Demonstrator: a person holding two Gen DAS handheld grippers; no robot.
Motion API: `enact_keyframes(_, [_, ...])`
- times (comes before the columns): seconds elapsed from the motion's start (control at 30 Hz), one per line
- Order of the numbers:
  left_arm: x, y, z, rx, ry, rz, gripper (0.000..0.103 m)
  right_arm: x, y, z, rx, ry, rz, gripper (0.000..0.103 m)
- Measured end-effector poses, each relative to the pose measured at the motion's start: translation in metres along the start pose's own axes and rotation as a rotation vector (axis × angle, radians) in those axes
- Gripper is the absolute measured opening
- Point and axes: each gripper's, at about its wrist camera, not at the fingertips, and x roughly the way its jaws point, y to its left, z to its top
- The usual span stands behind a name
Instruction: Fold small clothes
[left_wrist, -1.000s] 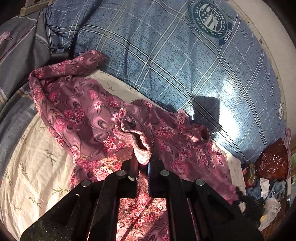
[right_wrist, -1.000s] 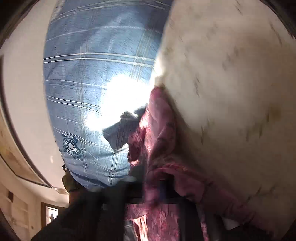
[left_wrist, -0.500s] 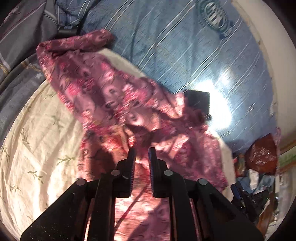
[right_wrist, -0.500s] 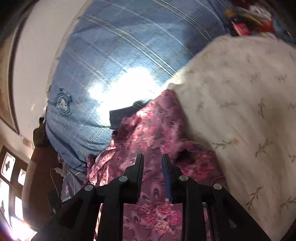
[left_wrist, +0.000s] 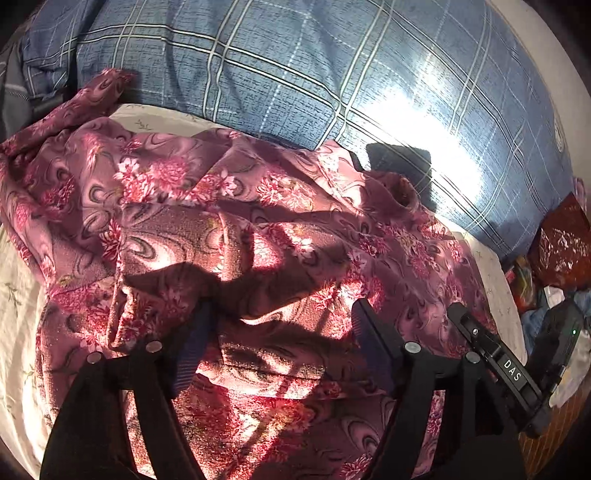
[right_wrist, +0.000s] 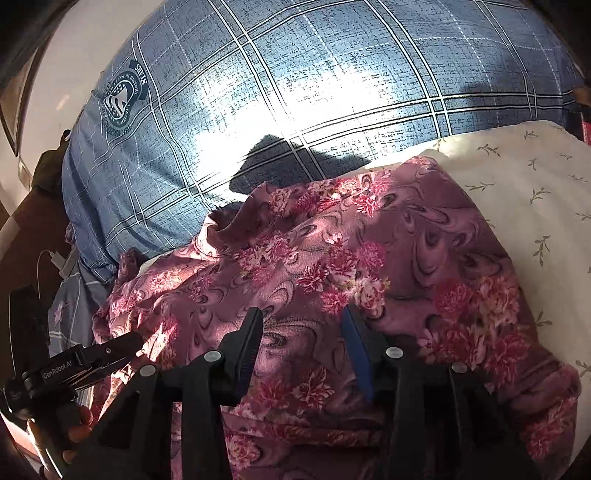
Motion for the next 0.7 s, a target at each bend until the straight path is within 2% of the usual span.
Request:
enact_keyframes(0.1, [-0.005,-0.004,-0.001,0.025,0.013,0.001,0.075,0.0,0.0,-0.002,0.001,-0.004,0.006,0.048])
enact_keyframes(0.17, [-0.013,0.001,0.004,0.02,0.022,-0.029,0.075,-0.002,0.0,0.0,0.012,-0.009,0.019,0.048])
enact_keyframes(0.23, [-0.036,0.013,0.015,0.029,-0.027,-0.017,0.075,-0.005,-0.001,0.002,0.019,-0.012,0.027,0.048])
enact_keyframes(0.33, [-0.064,0.044,0.046,0.047,-0.111,0.083,0.075,-0.011,-0.001,0.004,0.017,-0.014,0.028,0.048])
enact_keyframes(0.4, [-0.069,0.075,0.077,0.044,-0.124,0.18,0.075,-0.011,-0.001,0.003,0.016,-0.015,0.03,0.049])
enact_keyframes(0.57, [-0.047,0.165,0.148,0.034,-0.04,0.465,0.075,-0.009,-0.003,0.002,0.021,-0.019,0.043,0.05])
enact_keyframes(0.63, [-0.042,0.196,0.164,-0.01,-0.014,0.501,0.075,-0.008,-0.003,0.001,0.019,-0.02,0.049,0.051])
enact_keyframes(0.7, [-0.04,0.222,0.174,-0.067,-0.019,0.493,0.075,-0.008,-0.003,0.001,0.018,-0.02,0.054,0.053])
